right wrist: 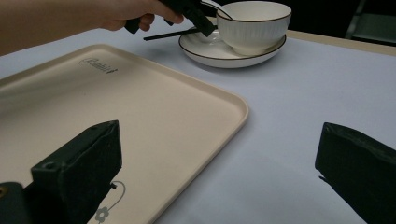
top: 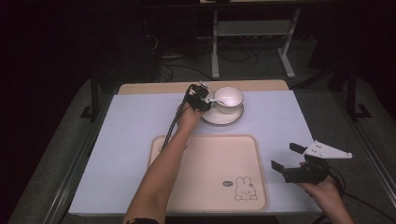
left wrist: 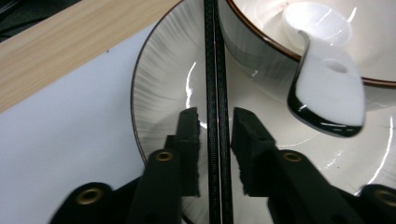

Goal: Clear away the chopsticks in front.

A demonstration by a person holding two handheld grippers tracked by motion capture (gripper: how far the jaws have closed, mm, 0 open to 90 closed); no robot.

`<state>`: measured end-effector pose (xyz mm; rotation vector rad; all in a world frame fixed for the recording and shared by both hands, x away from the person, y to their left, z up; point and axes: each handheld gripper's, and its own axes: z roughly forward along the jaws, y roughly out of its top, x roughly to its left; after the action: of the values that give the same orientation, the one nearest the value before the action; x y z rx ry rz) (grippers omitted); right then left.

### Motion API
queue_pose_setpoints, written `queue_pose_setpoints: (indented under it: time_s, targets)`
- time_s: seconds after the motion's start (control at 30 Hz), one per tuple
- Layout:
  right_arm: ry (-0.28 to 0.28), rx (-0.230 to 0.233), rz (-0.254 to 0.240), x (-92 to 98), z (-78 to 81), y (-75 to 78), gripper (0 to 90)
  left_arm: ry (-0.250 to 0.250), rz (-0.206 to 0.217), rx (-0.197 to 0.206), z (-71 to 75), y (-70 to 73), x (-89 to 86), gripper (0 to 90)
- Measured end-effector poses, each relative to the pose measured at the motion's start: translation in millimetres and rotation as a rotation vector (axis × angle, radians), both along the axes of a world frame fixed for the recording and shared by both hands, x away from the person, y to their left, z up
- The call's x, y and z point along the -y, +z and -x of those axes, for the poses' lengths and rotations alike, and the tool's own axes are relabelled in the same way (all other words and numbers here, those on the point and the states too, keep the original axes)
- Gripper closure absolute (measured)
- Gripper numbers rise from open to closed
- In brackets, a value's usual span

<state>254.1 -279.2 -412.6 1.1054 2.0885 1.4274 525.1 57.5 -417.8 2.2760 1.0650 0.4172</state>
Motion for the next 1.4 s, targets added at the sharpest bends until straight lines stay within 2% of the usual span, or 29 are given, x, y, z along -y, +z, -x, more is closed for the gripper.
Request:
queue_pose_setpoints:
  time_s: [0.1, 0.2, 0.33, 0.43, 0.63, 0.87, 1.4]
  targets:
    - [0.000, -0.001, 0.001, 0.5, 0.4, -0.6, 0.0, -0.011, 0.012, -0.006, 3.5, 4.0, -7.1, 64.5]
    - [-0.001, -0.003, 0.004, 0.6, 0.0, -1.2, 0.0, -0.020, 0.067, -0.020, 10.7, 8.3, -18.9, 60.6]
    - [0.003, -0.005, 0.009, -0.4, -0.3, -1.6, 0.0, -0.032, 0.116, -0.013, 22.7, 16.0, -38.1, 60.0]
    - [0.004, -0.003, 0.013, -1.8, -0.6, -1.8, 0.0, -0.050, 0.150, 0.003, 31.3, 21.0, -50.0, 64.5]
    - [0.004, -0.005, 0.020, -3.2, -1.5, -2.4, 0.0, -0.070, 0.162, -0.010, 37.3, 18.9, -60.4, 77.2]
    - [-0.003, -0.009, 0.022, -2.4, -1.8, -2.7, 0.0, -0.058, 0.184, -0.033, 34.4, 9.0, -61.7, 77.9]
    - [0.003, -0.009, 0.022, -2.6, -1.5, -2.9, 0.0, -0.043, 0.152, -0.077, 31.4, -10.2, -62.4, 79.1]
